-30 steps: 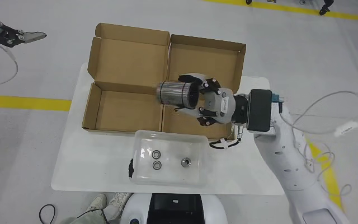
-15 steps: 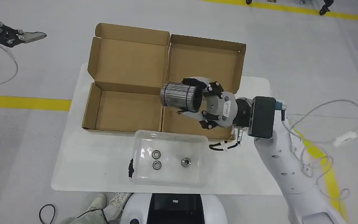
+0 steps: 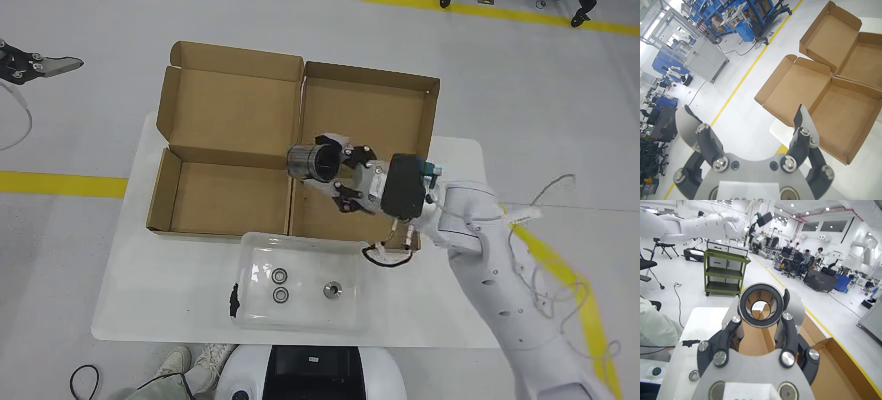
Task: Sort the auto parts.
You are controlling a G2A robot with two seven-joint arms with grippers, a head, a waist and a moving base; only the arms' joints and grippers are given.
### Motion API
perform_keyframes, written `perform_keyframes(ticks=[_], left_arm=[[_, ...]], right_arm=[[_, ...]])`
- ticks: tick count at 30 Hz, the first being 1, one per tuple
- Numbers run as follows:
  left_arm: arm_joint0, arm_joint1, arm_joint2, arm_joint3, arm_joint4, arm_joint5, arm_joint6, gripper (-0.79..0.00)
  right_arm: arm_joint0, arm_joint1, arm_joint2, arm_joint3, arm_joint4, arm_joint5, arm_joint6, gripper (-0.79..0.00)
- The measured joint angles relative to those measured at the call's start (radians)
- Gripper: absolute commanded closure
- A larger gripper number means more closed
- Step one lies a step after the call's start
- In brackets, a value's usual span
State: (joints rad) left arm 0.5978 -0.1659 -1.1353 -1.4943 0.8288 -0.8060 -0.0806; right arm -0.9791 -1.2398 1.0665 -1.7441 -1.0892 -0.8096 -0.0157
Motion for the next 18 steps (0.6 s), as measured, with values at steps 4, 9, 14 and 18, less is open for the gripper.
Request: perform_keyframes(ticks=[4, 9, 14, 18], left_arm=[[0.0, 0.0, 0.0, 0.0, 0.0, 0.0, 0.0, -0.785], [0.0, 0.0, 0.0, 0.0, 0.0, 0.0, 0.0, -0.785], [0.0, 0.0, 0.0, 0.0, 0.0, 0.0, 0.0, -0.785], [0.0, 0.0, 0.0, 0.0, 0.0, 0.0, 0.0, -0.785]], right_arm=[[0.031, -0.003, -0.023, 0.029, 0.061, 0.062, 0.175, 0.0], [0.08, -0.01, -0.067, 0.046, 0.117, 0.167, 0.417, 0.0], [0.133, -0.019, -0.12, 0.084, 0.12, 0.241, 0.627, 0.0], [0.17, -0.027, -0.148, 0.139, 0.159, 0.232, 0.681, 0.0]])
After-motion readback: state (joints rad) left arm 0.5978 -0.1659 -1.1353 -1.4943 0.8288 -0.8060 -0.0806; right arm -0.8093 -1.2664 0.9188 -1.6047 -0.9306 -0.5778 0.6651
